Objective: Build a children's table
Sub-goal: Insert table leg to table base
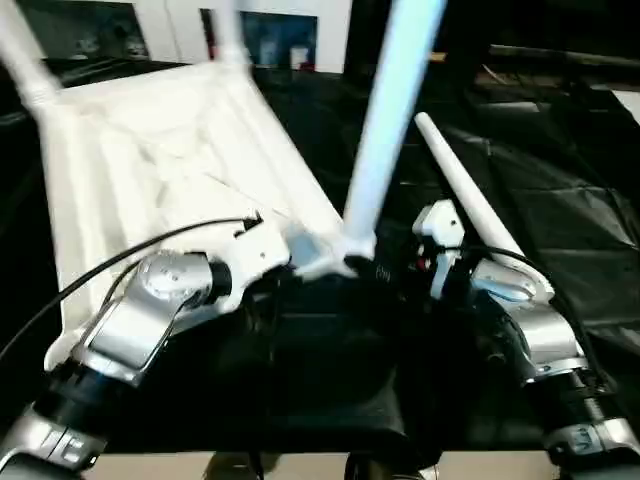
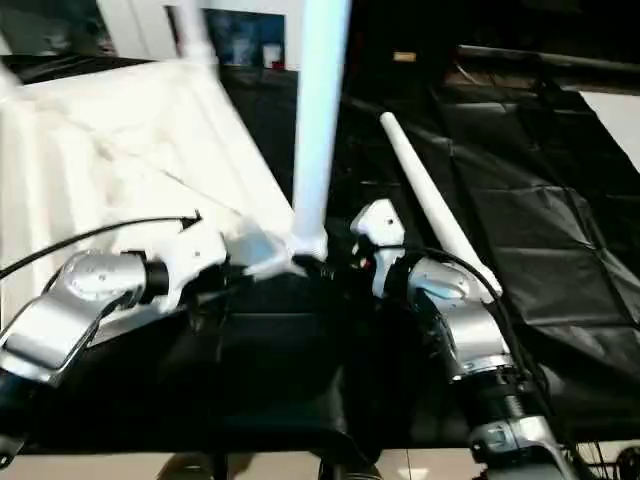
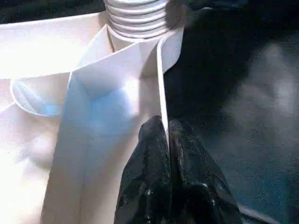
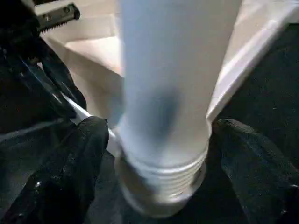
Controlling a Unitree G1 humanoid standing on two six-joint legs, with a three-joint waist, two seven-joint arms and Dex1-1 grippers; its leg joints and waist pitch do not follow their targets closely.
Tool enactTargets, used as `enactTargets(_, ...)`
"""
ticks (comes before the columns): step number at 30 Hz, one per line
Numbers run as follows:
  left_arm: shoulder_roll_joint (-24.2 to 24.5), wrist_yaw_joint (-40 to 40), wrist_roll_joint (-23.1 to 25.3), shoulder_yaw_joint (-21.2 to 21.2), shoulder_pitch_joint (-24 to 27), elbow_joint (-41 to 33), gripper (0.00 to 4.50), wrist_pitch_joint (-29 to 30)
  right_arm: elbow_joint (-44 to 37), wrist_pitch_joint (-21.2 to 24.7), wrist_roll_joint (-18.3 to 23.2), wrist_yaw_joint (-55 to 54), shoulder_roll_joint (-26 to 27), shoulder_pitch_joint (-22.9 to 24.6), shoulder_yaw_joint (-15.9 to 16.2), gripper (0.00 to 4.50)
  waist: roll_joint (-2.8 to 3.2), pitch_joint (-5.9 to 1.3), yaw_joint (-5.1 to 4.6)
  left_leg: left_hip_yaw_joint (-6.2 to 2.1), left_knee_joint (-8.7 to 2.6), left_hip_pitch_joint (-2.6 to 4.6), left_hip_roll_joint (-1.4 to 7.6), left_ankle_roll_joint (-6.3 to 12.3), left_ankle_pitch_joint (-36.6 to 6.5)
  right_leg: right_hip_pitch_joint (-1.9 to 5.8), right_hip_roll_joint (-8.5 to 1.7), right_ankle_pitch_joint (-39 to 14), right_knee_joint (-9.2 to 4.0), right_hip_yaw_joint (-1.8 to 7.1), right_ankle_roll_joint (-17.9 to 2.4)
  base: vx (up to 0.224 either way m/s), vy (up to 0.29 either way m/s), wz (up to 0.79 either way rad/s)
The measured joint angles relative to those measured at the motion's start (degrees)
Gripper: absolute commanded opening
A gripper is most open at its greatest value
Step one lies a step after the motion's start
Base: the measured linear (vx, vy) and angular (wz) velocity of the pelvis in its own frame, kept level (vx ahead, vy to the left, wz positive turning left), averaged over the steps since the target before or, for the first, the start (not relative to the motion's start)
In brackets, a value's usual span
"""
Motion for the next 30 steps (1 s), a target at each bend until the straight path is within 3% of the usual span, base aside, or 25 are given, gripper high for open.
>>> enactTargets(7, 0.71, -3.30, -0.16, -1.73, 0.45, -0.82, 0.00, -1.57, 0.39, -4.47, -2.83, 4.12, -1.67, 0.13, 3.10, 3.86, -0.01, -0.01, -0.03, 0.01, 0.53, -0.09, 0.02, 0.05, -0.09, 0.07, -0.07, 0.04, 0.30, 0.03, -0.03, 0.000, 0.000, 0.00)
enactTargets(14, 0.95, -3.89, -0.03, -1.69, 0.44, -0.57, 0.00, -2.41, 2.31, -5.53, -3.14, 5.28, -1.68, -0.17, 3.17, 3.86, -0.04, -0.02, -0.15, 0.01, 0.61, -0.09, 0.04, 0.11, -0.05, 0.07, -0.06, 0.10, 0.38, 0.02, -0.06, 0.000, 0.000, 0.00)
enactTargets(25, 1.16, -4.42, 0.02, -1.54, 0.45, -0.50, 0.00, -2.65, 3.60, -6.95, -2.99, 6.76, -1.09, -0.28, 3.05, 2.86, -0.06, -0.04, -0.14, 0.01, 0.74, -0.12, 0.05, 0.28, -0.01, 0.06, -0.06, 0.10, 0.45, 0.02, -0.07, 0.000, 0.000, 0.00)
enactTargets(30, 1.18, -4.50, 0.04, -1.51, 0.46, -0.46, 0.00, -2.68, 4.58, -8.14, -2.95, 7.09, -0.73, -0.36, 2.88, 2.77, -0.07, -0.04, -0.16, 0.01, 0.88, -0.12, 0.07, 0.31, -0.03, 0.06, -0.06, 0.10, 0.57, 0.02, -0.07, 0.000, 0.000, 0.00)
